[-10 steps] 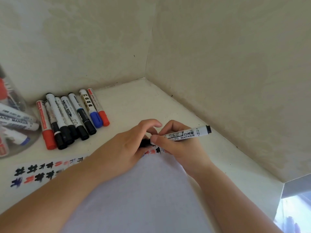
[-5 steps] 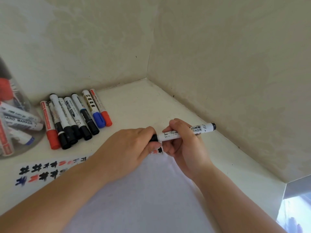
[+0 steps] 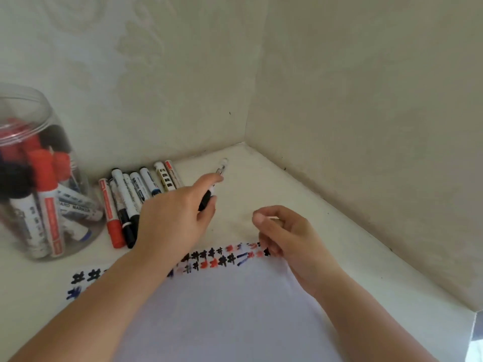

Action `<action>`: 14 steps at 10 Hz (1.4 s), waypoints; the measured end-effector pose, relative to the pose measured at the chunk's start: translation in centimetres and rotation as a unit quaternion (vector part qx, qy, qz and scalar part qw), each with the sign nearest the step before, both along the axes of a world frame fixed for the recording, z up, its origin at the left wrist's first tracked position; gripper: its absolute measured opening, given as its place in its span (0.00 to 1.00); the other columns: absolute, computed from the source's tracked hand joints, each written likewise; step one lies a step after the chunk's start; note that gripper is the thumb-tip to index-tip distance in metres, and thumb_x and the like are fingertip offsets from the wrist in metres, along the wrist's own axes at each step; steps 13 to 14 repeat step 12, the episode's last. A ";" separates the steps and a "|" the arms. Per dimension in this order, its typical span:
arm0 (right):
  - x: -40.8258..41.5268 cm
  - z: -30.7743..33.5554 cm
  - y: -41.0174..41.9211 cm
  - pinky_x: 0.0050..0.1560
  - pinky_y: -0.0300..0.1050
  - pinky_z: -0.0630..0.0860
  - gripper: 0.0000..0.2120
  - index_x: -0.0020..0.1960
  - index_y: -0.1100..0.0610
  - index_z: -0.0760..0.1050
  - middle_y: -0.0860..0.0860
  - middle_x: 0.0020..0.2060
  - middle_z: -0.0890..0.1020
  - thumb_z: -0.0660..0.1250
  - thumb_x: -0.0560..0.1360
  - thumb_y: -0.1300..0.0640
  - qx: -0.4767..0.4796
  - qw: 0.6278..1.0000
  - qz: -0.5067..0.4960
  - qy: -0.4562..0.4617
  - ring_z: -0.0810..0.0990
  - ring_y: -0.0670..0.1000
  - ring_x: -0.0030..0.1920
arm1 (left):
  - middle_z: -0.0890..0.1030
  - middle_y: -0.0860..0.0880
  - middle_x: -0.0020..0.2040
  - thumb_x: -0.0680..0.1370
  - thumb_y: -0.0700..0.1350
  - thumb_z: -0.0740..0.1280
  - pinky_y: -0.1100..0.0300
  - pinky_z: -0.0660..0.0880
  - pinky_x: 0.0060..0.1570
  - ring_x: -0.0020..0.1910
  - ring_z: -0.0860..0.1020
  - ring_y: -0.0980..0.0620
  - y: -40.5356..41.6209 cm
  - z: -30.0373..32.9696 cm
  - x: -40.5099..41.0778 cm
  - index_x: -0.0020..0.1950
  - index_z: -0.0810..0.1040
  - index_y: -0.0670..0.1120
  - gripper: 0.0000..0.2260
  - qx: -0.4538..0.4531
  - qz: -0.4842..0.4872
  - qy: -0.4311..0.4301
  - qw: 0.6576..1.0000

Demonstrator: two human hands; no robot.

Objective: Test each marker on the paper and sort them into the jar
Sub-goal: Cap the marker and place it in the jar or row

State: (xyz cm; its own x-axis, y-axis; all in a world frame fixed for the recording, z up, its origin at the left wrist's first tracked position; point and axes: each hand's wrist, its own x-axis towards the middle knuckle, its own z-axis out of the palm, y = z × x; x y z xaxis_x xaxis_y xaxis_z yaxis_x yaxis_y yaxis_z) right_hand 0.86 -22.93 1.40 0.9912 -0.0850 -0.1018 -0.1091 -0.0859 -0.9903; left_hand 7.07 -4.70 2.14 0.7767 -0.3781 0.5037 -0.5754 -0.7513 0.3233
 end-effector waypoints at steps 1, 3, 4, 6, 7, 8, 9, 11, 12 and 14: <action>0.0 -0.9 0.8 0.31 0.41 0.62 0.05 0.37 0.50 0.78 0.44 0.20 0.71 0.71 0.72 0.55 -0.023 1.000 0.000 -0.007 0.69 0.47 0.26 | 0.82 0.50 0.35 0.74 0.49 0.67 0.61 0.69 0.29 0.32 0.79 0.49 0.0 -1.2 1.2 0.53 0.79 0.49 0.10 0.047 0.031 -0.011 0.998; 0.1 -0.7 1.1 0.30 0.41 0.63 0.07 0.37 0.49 0.79 0.46 0.23 0.75 0.70 0.73 0.56 -0.035 0.999 0.000 -0.032 0.69 0.49 0.28 | 0.79 0.50 0.45 0.80 0.52 0.50 0.54 0.61 0.46 0.48 0.73 0.48 -1.0 -3.0 2.7 0.65 0.69 0.46 0.19 0.183 0.077 -0.009 0.980; 0.1 -0.6 0.9 0.27 0.39 0.60 0.06 0.37 0.47 0.79 0.46 0.23 0.75 0.69 0.73 0.54 -0.050 0.998 -0.011 -0.037 0.65 0.49 0.27 | 0.79 0.52 0.43 0.80 0.51 0.53 0.55 0.59 0.46 0.47 0.74 0.50 -0.9 -2.7 3.6 0.56 0.75 0.49 0.15 0.228 0.107 0.010 0.968; 0.3 -0.7 0.3 0.27 0.37 0.63 0.07 0.36 0.48 0.79 0.46 0.24 0.77 0.69 0.73 0.55 -0.100 0.993 -0.035 -0.050 0.66 0.48 0.26 | 0.79 0.55 0.37 0.76 0.54 0.62 0.60 0.70 0.46 0.39 0.77 0.55 -0.8 -1.1 4.0 0.61 0.74 0.53 0.15 0.031 -0.008 0.096 0.995; -0.4 -0.8 0.3 0.35 0.32 0.67 0.01 0.41 0.46 0.81 0.41 0.32 0.79 0.72 0.70 0.51 -0.241 0.965 0.059 -0.079 0.71 0.40 0.31 | 0.75 0.54 0.31 0.77 0.49 0.63 0.63 0.72 0.33 0.27 0.75 0.58 0.0 0.3 3.9 0.57 0.76 0.55 0.09 -0.116 -0.054 0.135 0.982; -1.1 -1.0 0.1 0.50 0.32 0.70 0.15 0.49 0.46 0.82 0.40 0.49 0.81 0.73 0.66 0.42 -0.427 0.881 0.164 -0.123 0.72 0.34 0.48 | 0.72 0.52 0.30 0.78 0.46 0.62 0.70 0.68 0.26 0.23 0.73 0.60 1.0 1.9 3.6 0.51 0.78 0.57 0.08 -0.236 -0.050 0.121 0.963; -1.5 -0.6 0.2 0.55 0.39 0.71 0.18 0.53 0.46 0.81 0.39 0.58 0.79 0.70 0.67 0.39 -0.483 0.852 0.162 -0.121 0.72 0.41 0.58 | 0.73 0.51 0.29 0.77 0.47 0.62 0.71 0.65 0.24 0.23 0.68 0.60 2.2 3.7 2.8 0.48 0.77 0.60 0.08 -0.238 -0.056 0.075 0.967; -1.8 -1.4 0.8 0.56 0.37 0.70 0.16 0.54 0.48 0.81 0.41 0.58 0.79 0.67 0.71 0.40 -0.512 0.833 0.131 -0.162 0.72 0.43 0.60 | 0.75 0.66 0.38 0.76 0.47 0.63 0.67 0.67 0.39 0.42 0.72 0.65 4.9 4.2 -1.5 0.48 0.79 0.58 0.07 0.012 -0.139 0.039 0.989; -2.5 -0.7 0.8 0.55 0.38 0.70 0.13 0.53 0.50 0.80 0.44 0.54 0.79 0.69 0.72 0.46 -0.475 0.860 0.100 -0.160 0.74 0.41 0.54 | 0.74 0.61 0.43 0.75 0.41 0.66 0.68 0.67 0.44 0.45 0.72 0.62 6.3 4.8 -4.2 0.47 0.79 0.55 0.08 -0.033 -0.152 0.023 0.988; -2.5 -0.7 0.8 0.55 0.38 0.70 0.13 0.53 0.50 0.80 0.44 0.54 0.79 0.69 0.72 0.46 -0.475 0.860 0.100 -0.160 0.74 0.41 0.54 | 0.74 0.61 0.43 0.75 0.41 0.66 0.68 0.67 0.44 0.45 0.72 0.62 6.3 4.8 -4.2 0.47 0.79 0.55 0.08 -0.033 -0.152 0.023 0.988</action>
